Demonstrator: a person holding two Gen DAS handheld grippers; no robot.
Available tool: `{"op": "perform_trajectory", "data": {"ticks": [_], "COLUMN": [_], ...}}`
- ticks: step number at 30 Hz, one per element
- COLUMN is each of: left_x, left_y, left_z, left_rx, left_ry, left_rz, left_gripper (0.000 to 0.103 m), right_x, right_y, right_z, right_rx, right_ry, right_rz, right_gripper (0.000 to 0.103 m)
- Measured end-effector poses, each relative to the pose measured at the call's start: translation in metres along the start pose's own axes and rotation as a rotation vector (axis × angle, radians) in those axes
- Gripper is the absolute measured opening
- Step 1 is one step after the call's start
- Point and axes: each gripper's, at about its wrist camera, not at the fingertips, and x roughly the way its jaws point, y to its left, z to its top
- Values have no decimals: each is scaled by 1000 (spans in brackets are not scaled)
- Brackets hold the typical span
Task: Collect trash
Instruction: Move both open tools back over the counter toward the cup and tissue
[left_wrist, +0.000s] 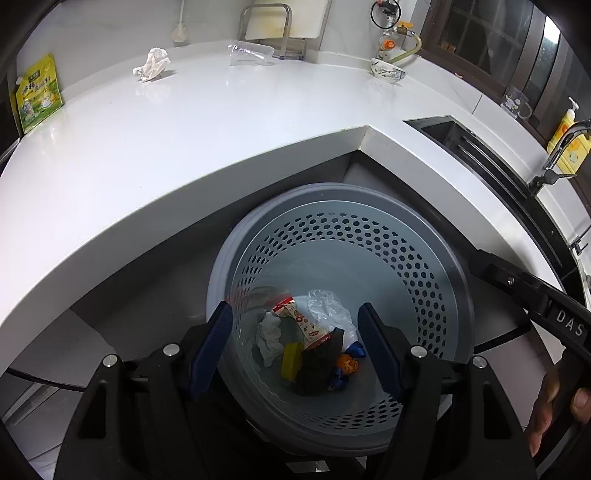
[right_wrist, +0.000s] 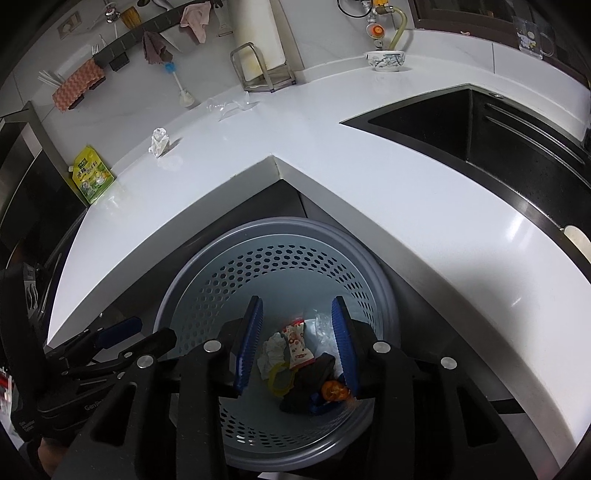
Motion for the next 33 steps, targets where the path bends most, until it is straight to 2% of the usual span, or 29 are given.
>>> {"op": "perform_trajectory", "data": {"ticks": [14,23,26,28,30,33], "left_x": [6,2,-3,-8,-14,-22], "left_y": [1,-1,0,0,1,6], "left_z": [6,13,20,28,38,54], "left_rx": [0,8,2,9,11,8], "left_ry": [10,-3,-5,-24,-48,-89], "left_rz": [12,34,18,20,16,14], "left_gripper": [69,69,69,70,75,76], "right_x": [10,6,1,-2,-7,-9], "right_y": [-6,2,6,10,16,25], "right_z": [5,16,23,29,39,54], "right_rx": [22,9,-4,-15,-31,-61], "right_ry": [10,-18,-35,-50,-70,-89], "right_rz": [15,53,65,70,77,83], "right_gripper": [38,39,39,40,43,45]}}
